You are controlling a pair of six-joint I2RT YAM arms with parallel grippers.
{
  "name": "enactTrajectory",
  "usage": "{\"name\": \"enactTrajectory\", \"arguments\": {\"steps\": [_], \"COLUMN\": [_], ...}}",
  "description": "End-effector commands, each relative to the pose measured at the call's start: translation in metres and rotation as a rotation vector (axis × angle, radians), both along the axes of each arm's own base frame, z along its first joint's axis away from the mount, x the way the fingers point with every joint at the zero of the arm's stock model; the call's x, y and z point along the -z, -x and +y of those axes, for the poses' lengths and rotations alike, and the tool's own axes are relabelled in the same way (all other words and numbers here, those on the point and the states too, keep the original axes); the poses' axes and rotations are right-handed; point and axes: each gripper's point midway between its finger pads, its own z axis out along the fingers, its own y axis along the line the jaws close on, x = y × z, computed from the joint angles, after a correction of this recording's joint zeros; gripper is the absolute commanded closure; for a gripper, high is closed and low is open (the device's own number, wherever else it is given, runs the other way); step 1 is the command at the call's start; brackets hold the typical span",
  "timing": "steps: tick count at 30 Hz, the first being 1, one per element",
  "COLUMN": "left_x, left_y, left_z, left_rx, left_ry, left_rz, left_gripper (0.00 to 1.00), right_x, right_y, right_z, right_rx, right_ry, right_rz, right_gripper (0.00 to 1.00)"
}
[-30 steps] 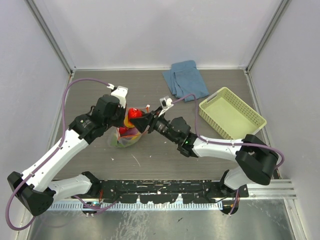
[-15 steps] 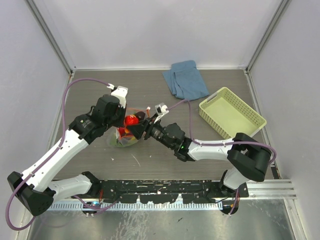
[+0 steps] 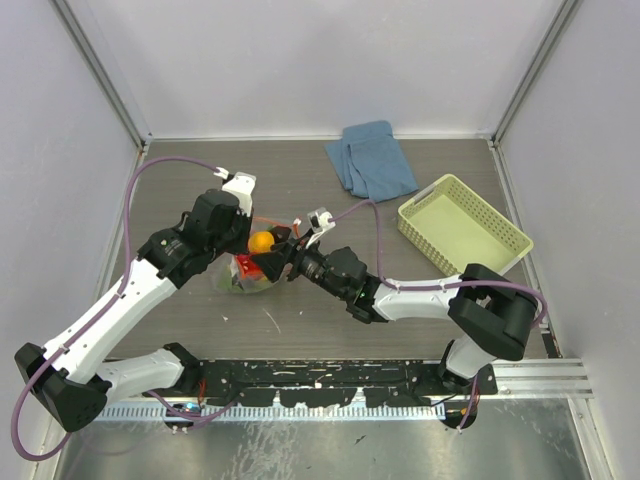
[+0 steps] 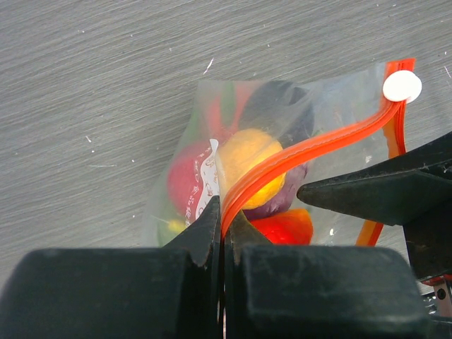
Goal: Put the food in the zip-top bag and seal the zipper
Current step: Place the fake fruit in the zipper food storage bag.
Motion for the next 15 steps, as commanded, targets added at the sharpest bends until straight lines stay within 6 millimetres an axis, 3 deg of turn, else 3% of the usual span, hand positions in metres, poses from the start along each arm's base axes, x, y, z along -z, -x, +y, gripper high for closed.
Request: {"name": "enactTrajectory", "arguments": {"steps": [1, 9, 15], "left_x": [-0.026, -0.027, -0.028], "left_y": [-0.008, -0.008, -0.007], "left_z": [-0.005, -0.005, -0.005], "left_rx": [-0.002, -0.001, 0.001], "left_ry": [0.062, 0.061, 0.066], "left_rz": [-0.076, -0.076, -0.079], "left_gripper": [1.0, 1.0, 1.0], "right_x": [-0.04, -0.059, -0.07], "right_y": [0.0, 0.005, -0.001], "right_z": [0.003, 0.003, -0.007], "right_rx": [0.004, -0.031, 0.012], "right_ry": [-0.072, -0.027, 0.096], "right_rz": [-0.095, -0.167, -0.229], "right_gripper": [0.21, 0.19, 0.19]}}
